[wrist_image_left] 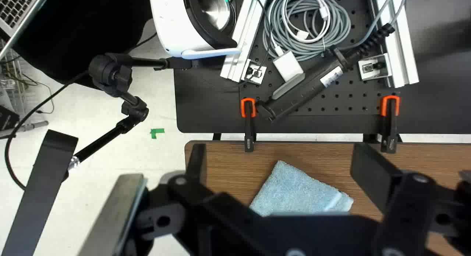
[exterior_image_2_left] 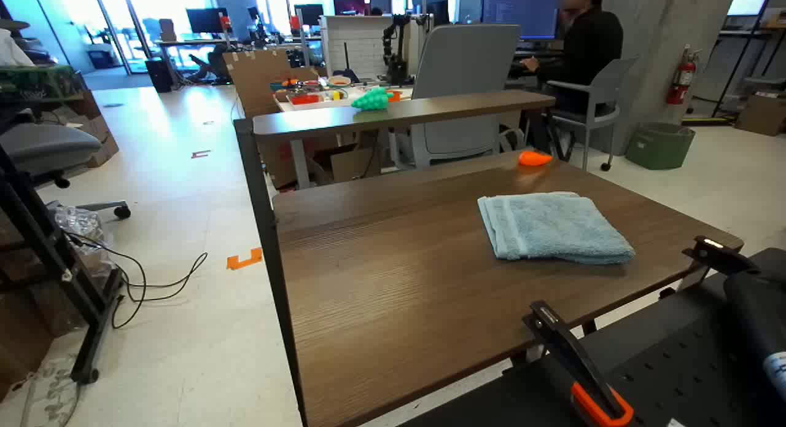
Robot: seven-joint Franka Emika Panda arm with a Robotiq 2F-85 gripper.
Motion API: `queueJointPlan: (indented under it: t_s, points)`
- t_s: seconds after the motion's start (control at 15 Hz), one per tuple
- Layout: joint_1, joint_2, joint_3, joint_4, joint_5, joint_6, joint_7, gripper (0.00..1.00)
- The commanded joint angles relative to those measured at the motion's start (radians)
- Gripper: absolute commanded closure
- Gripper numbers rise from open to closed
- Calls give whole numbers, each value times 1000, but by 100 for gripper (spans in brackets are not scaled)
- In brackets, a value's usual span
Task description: Clean up on the table
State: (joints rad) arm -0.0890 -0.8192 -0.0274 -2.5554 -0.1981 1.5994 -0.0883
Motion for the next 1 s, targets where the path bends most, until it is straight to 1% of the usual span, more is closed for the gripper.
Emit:
queueJointPlan:
  t_s: [0.0,0.2,0.27,0.4,0.6,0.67,0.87,0.93]
  points:
    - [19,0,-14,2,-9,-4,11,0]
    - [19,0,-14,2,-9,-4,11,0]
    - [22,-2,-21,3,9,-8,11,0]
    - [25,18,-52,11,84,21,29,0]
    - [9,143,-105,60,208,82,56,0]
    - [4,191,-125,75,243,120,60,0]
    - [-12,366,-177,119,334,290,87,0]
    - [-19,426,-188,146,363,321,102,0]
